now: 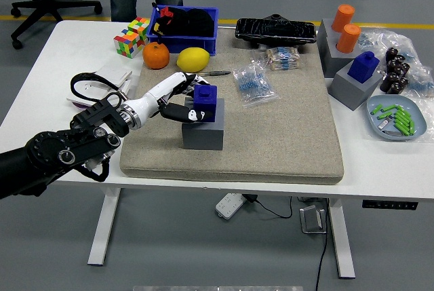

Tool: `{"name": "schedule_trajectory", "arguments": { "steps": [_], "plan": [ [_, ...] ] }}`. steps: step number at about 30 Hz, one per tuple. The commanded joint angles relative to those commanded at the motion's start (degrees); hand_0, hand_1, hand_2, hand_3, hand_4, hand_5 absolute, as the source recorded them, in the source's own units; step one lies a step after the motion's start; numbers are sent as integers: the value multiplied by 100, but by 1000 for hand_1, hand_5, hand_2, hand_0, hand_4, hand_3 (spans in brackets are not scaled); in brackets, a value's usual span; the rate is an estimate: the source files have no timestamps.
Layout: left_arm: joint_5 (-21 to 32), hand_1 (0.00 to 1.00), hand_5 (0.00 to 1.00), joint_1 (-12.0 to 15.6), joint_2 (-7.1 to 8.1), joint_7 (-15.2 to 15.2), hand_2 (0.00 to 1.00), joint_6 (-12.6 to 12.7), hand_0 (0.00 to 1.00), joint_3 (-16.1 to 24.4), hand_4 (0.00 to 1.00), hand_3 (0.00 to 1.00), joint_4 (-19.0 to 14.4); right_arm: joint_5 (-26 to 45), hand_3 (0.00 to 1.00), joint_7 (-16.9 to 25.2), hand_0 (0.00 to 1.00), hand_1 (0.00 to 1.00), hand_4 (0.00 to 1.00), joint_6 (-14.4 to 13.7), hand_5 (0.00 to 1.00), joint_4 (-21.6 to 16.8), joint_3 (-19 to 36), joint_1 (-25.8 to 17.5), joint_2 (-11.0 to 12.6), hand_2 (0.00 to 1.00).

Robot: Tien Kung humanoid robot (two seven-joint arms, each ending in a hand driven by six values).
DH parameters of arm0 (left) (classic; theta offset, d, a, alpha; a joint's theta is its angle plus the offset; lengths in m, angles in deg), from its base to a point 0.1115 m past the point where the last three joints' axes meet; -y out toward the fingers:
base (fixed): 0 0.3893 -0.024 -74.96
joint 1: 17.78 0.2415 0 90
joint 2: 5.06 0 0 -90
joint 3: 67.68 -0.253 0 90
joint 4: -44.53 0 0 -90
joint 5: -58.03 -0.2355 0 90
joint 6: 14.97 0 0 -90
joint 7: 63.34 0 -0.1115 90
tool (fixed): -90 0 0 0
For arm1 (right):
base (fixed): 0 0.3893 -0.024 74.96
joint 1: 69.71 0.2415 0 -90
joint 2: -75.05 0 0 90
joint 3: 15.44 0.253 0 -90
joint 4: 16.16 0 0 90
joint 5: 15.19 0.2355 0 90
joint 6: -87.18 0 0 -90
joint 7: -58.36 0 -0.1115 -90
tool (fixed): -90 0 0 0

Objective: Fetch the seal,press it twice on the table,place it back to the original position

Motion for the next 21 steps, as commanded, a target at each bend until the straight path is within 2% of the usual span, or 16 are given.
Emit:
{"name": "schedule_trajectory", "arguments": {
  "steps": [7,21],
  "plan": [
    [28,540,2,-39,-42,-11,481,-2,644,-56,704,592,76,7,617,-2,733,684,717,1,513,2,0,5,3,652],
    [126,545,2,-46,8,-12,490,-56,647,-31,731,592,13,6,618,1,732,684,717,0,514,4,-1,-10,-11,652]
  ]
}}
